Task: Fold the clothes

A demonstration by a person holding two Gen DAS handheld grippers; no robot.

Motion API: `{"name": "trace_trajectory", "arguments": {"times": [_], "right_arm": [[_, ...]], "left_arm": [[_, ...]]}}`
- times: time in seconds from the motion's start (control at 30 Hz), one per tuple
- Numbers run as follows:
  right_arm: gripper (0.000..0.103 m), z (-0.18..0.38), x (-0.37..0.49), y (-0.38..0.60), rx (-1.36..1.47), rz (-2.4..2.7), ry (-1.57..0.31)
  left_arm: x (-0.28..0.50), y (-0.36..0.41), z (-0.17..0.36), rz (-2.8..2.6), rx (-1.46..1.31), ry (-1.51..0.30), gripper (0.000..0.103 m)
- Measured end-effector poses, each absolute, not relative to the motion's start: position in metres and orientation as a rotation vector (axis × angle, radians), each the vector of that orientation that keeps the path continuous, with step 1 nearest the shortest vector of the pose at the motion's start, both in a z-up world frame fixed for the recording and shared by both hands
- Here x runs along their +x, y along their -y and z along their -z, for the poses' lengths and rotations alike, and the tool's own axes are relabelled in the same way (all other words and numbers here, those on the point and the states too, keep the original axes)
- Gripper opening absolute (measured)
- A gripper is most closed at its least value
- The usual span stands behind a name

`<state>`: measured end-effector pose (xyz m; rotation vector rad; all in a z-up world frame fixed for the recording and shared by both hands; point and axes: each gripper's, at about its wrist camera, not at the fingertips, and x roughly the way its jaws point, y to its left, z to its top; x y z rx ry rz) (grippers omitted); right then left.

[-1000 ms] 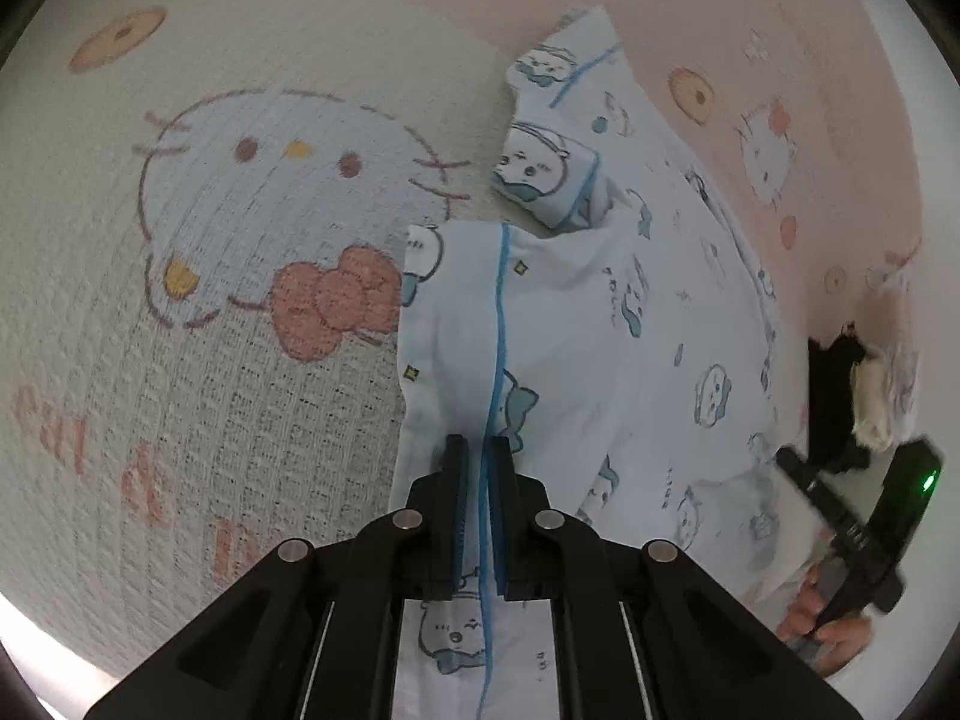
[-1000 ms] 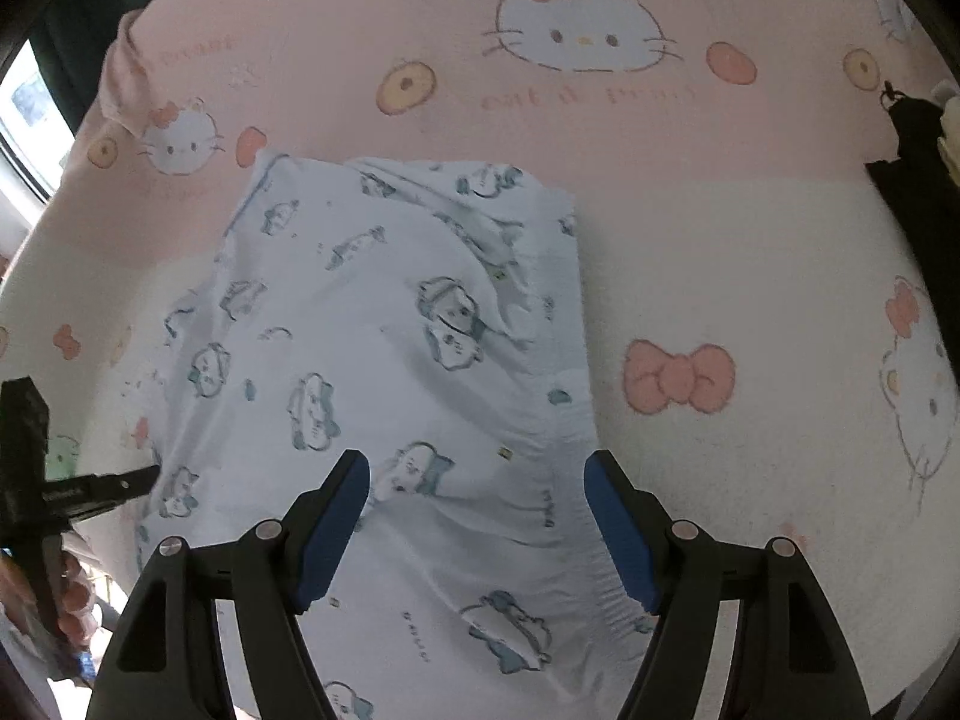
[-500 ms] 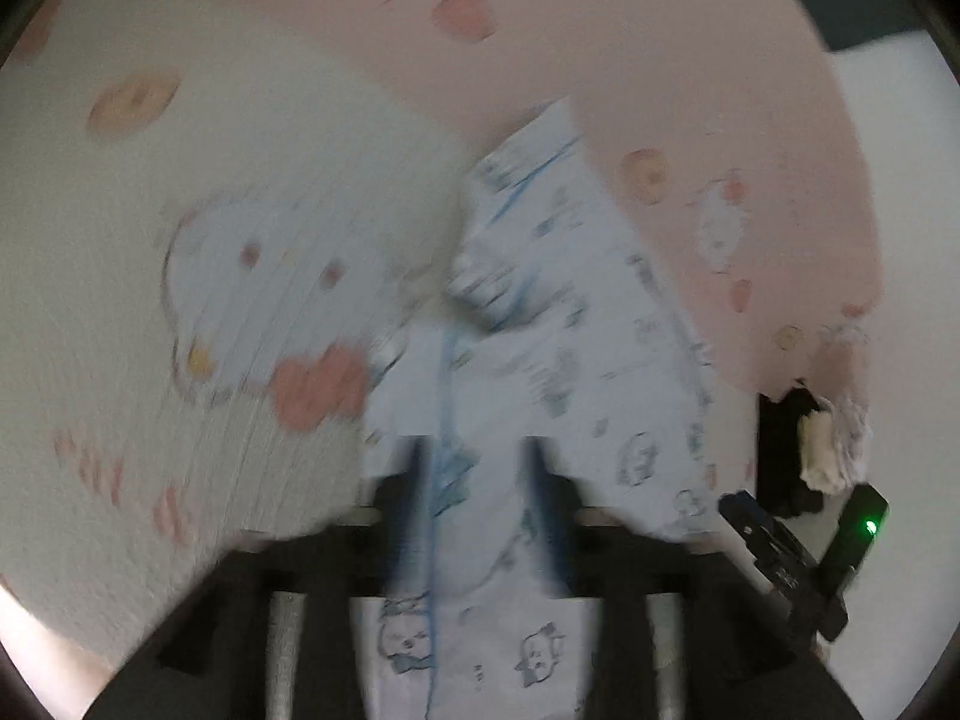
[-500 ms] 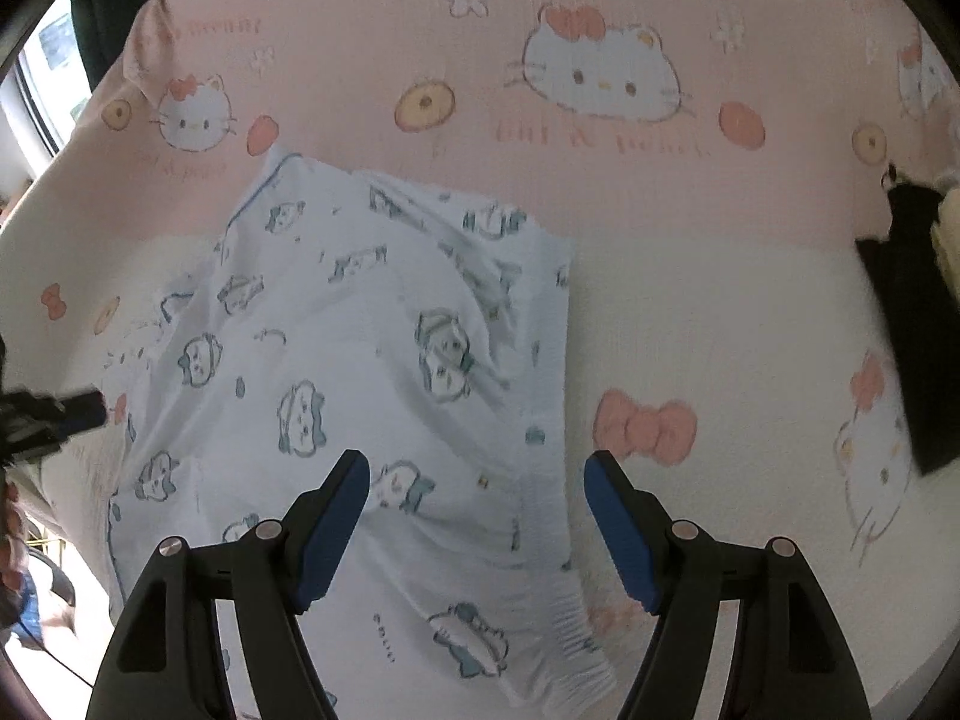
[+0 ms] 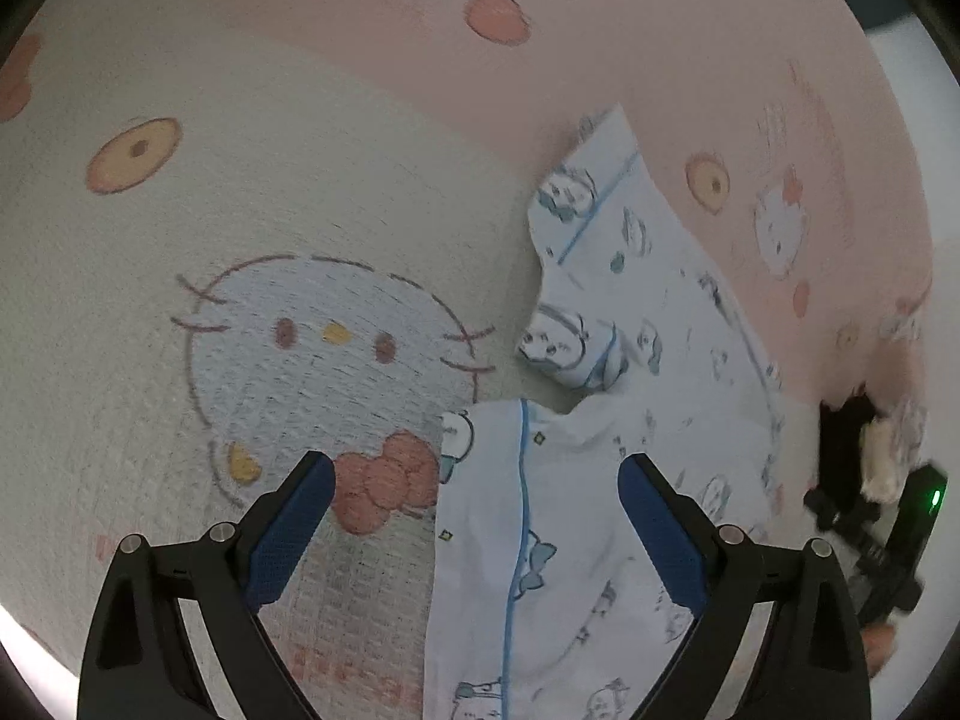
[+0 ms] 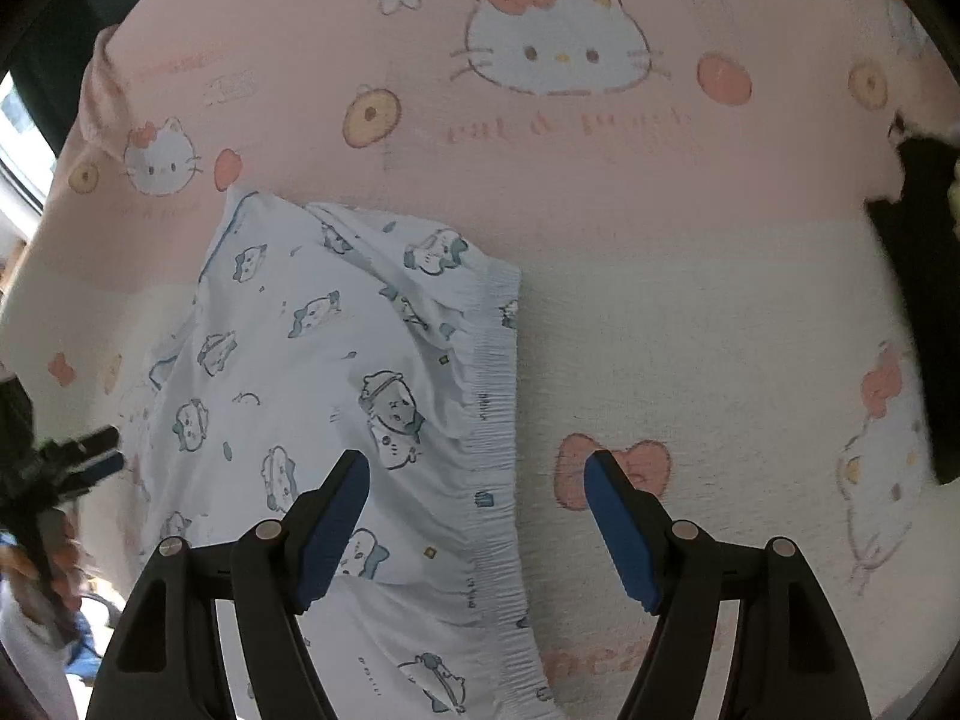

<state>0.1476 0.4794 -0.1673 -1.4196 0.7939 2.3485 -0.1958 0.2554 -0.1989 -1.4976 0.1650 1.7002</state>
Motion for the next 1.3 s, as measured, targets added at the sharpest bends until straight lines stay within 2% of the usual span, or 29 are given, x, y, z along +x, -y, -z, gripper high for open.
{"name": "trace_trajectory", "arguments": {"times": [0.17, 0.37, 0.43, 0.47, 0.5, 0.57, 0.6, 0.63, 0.67, 0.7, 0.87, 1.03, 1.3], "right_arm": [[0.074, 0.192, 0.15, -0.503, -1.394, -2.309, -1.025], [0.074, 0.208, 0.143, -0.503, -1.36, -2.326, -1.105], [0.074, 0.207, 0.139, -0.496, -1.353, -2.367, -1.041], [0.074, 0.206, 0.136, -0.492, -1.358, -2.389, -0.997], [0.073, 0.205, 0.133, -0.488, -1.369, -2.402, -0.959], [0.073, 0.205, 0.129, -0.481, -1.376, -2.417, -0.898], [0.071, 0.205, 0.128, -0.478, -1.376, -2.414, -0.865], [0.062, 0.204, 0.127, -0.476, -1.379, -2.41, -0.824], [0.047, 0.203, 0.126, -0.474, -1.382, -2.407, -0.789], [0.044, 0.204, 0.124, -0.472, -1.388, -2.409, -0.777], [0.044, 0.206, 0.13, -0.483, -1.367, -2.423, -0.884], [0.044, 0.201, 0.136, -0.487, -1.351, -2.445, -0.876], [0.044, 0.197, 0.14, -0.487, -1.355, -2.475, -0.803]], "left_arm": [[-0.184, -0.268, 0.212, -1.677, -1.478, -0.172, 0.096], [-0.172, -0.277, 0.208, -1.691, -1.406, -0.24, 0.095], [-0.172, -0.28, 0.208, -1.686, -1.385, -0.238, 0.089], [-0.172, -0.281, 0.208, -1.69, -1.38, -0.24, 0.081], [-0.172, -0.281, 0.208, -1.696, -1.375, -0.241, 0.069], [-0.171, -0.278, 0.208, -1.708, -1.369, -0.237, 0.06], [-0.172, -0.276, 0.208, -1.705, -1.375, -0.229, 0.06], [-0.172, -0.275, 0.207, -1.701, -1.381, -0.221, 0.06], [-0.173, -0.273, 0.206, -1.697, -1.386, -0.213, 0.06], [-0.174, -0.272, 0.206, -1.693, -1.392, -0.205, 0.06], [-0.184, -0.262, 0.201, -1.698, -1.438, -0.138, 0.06], [-0.193, -0.256, 0.202, -1.746, -1.458, -0.126, 0.06], [-0.179, -0.277, 0.208, -1.79, -1.407, -0.283, 0.059]]}}
